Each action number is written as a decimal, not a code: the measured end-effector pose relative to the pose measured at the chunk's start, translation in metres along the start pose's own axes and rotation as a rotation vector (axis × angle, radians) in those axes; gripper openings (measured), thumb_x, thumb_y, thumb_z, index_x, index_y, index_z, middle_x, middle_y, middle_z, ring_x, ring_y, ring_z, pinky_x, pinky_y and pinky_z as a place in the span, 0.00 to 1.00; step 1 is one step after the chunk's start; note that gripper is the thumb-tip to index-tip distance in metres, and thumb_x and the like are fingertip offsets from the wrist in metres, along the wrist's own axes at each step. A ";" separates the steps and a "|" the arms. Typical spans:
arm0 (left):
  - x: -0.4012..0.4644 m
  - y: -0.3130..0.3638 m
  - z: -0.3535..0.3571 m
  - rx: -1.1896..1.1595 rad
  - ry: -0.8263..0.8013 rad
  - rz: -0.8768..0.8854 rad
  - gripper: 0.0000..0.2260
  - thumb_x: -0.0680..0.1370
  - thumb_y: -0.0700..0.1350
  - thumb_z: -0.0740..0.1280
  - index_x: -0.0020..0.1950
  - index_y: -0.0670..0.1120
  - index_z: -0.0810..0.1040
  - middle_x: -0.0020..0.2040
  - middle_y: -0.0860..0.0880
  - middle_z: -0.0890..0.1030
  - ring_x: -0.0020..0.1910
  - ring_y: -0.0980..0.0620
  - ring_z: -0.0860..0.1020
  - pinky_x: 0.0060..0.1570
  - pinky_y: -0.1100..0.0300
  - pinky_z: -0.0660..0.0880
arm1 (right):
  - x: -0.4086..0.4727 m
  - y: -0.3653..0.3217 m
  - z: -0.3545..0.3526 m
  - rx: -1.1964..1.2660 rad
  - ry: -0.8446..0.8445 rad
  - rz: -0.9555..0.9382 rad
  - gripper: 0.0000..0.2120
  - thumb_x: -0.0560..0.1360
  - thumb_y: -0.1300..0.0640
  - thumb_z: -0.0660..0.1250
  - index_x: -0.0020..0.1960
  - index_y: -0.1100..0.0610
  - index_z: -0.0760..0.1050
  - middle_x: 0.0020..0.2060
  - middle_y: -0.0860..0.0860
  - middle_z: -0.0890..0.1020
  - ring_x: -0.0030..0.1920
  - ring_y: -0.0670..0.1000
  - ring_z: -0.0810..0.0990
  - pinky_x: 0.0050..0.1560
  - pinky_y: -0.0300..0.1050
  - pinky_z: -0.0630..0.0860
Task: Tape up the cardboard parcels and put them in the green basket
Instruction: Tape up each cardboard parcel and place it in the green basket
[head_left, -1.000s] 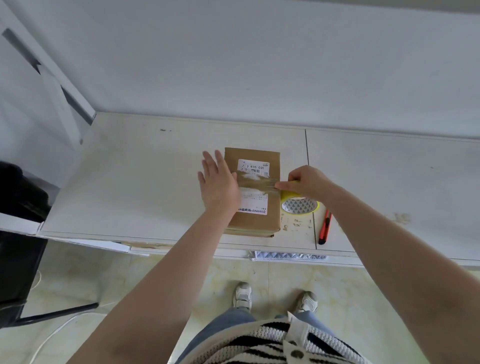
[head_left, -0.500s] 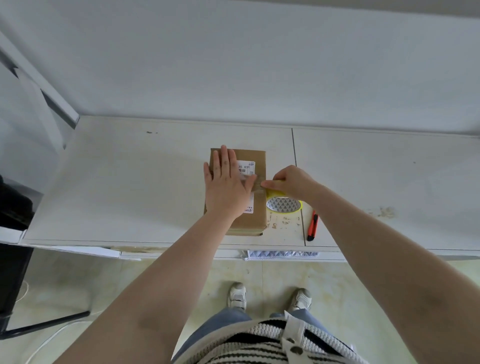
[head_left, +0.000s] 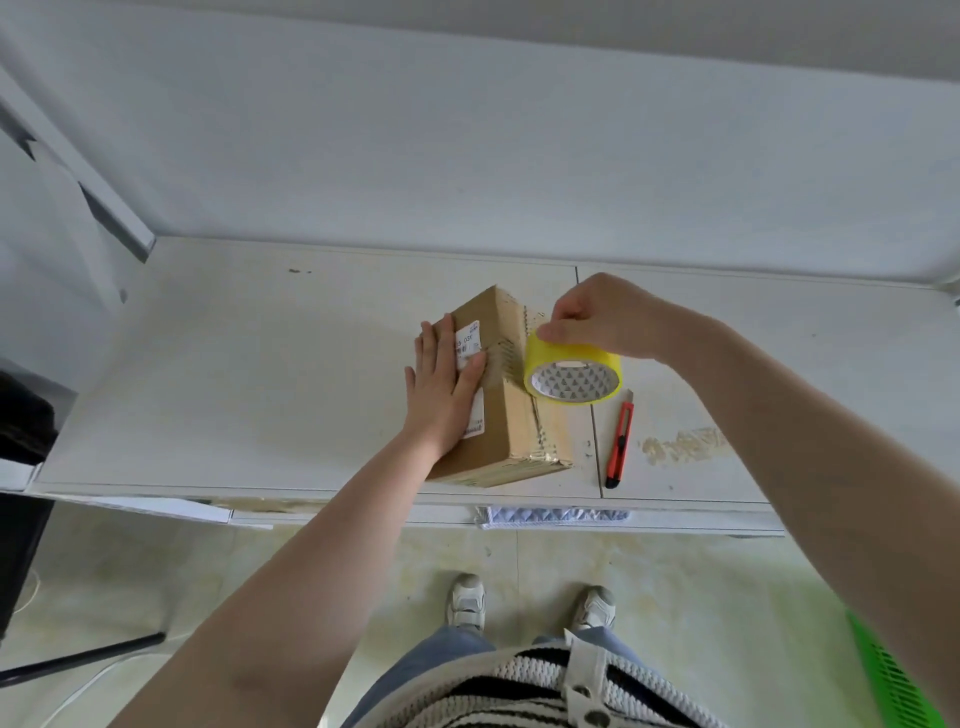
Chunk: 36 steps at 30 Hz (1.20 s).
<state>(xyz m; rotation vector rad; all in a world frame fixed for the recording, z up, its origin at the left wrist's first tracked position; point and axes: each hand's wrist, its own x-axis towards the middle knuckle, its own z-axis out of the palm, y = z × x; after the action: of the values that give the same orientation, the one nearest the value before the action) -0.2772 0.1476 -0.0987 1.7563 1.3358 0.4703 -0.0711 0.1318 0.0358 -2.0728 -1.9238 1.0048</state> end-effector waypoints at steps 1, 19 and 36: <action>0.000 0.001 -0.001 0.015 -0.013 -0.007 0.29 0.83 0.59 0.49 0.80 0.55 0.40 0.80 0.50 0.38 0.79 0.51 0.38 0.76 0.46 0.37 | 0.001 -0.002 0.005 -0.026 0.018 0.011 0.18 0.75 0.45 0.69 0.35 0.60 0.77 0.28 0.53 0.71 0.33 0.50 0.70 0.36 0.45 0.66; -0.010 0.030 -0.018 -0.109 -0.017 0.027 0.34 0.80 0.59 0.53 0.80 0.44 0.46 0.80 0.46 0.51 0.78 0.51 0.46 0.75 0.54 0.44 | -0.001 -0.009 0.014 -0.203 0.188 0.062 0.23 0.70 0.34 0.67 0.36 0.55 0.77 0.32 0.49 0.77 0.36 0.51 0.77 0.34 0.43 0.69; -0.021 -0.004 -0.052 -0.385 0.012 -0.214 0.20 0.85 0.49 0.52 0.78 0.55 0.61 0.73 0.52 0.71 0.70 0.51 0.70 0.71 0.48 0.66 | 0.014 0.011 0.052 -0.080 0.116 0.128 0.18 0.71 0.39 0.69 0.35 0.52 0.73 0.35 0.47 0.76 0.37 0.47 0.75 0.35 0.43 0.68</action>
<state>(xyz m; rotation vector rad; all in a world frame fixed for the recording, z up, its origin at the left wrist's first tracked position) -0.3244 0.1491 -0.0687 1.2841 1.3223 0.5745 -0.0911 0.1255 -0.0148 -2.2692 -1.8245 0.8222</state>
